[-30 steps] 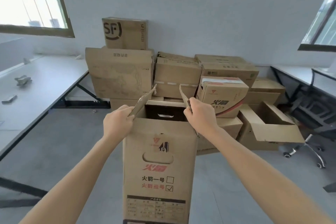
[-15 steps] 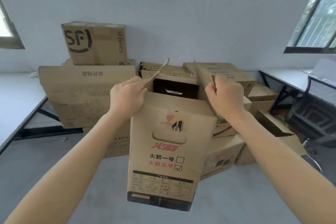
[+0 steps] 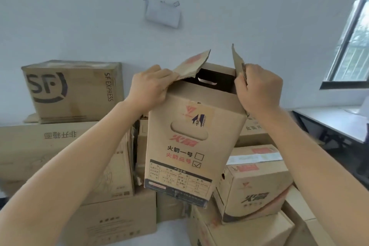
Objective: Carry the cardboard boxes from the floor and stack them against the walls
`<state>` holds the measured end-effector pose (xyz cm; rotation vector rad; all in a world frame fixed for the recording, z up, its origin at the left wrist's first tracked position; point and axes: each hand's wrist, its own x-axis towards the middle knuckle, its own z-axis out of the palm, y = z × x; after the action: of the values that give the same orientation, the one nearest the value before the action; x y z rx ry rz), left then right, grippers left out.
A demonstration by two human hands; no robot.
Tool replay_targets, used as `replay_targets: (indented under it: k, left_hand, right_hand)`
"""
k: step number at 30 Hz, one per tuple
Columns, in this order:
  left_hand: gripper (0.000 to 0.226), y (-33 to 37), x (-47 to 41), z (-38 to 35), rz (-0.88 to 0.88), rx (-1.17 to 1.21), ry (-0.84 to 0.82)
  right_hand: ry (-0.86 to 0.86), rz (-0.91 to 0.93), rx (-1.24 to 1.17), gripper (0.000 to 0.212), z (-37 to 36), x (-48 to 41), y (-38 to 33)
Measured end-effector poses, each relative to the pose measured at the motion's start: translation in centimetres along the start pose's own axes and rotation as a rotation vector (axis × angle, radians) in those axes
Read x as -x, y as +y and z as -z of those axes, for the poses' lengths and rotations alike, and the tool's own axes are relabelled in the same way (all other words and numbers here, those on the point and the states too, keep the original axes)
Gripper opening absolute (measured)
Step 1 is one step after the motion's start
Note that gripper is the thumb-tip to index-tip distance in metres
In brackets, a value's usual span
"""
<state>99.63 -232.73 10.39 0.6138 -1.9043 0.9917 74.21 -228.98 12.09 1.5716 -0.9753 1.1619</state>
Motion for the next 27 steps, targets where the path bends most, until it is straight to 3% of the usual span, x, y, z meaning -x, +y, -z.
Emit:
replay_targets:
  k: [5,12,18,21,23,25,27]
  left_hand:
    - [0.041,-6.7,-0.5,-7.8,-0.072,-0.042,0.147]
    - [0.044,-19.3,1.3,-19.3,-0.148,0.008,0.113]
    - [0.046,-30.0,2.6,-30.4,-0.202,0.098,0.08]
    - [0.041,-33.1,3.2,-35.4,-0.184,0.107,-0.023]
    - [0.041,-34.3,4.5,-38.5,-0.064,0.156,-0.08]
    - [0.042,-35.9,5.8,-40.6,0.156,0.178,-0.143]
    - [0.041,-37.7,7.1,-41.5,0.386,0.155,-0.308]
  right_hand:
    - [0.066,0.127,0.064,0.02,-8.7,-2.0,1.5]
    - [0.125,0.174,0.152,0.024,-22.6,-4.8,-0.3]
    - [-0.018,0.108,0.208,0.02,-35.5,-5.3,-2.3]
    - [-0.181,0.047,0.196,0.02,-41.0,-3.8,-3.1]
    - [-0.292,0.004,0.242,0.022,-43.4,-2.1,-3.7]
    - [-0.641,-0.078,0.134,0.038,-45.1,-0.4,-3.9]
    - [-1.015,-0.236,-0.05,0.058,-45.7,2.0,-3.2]
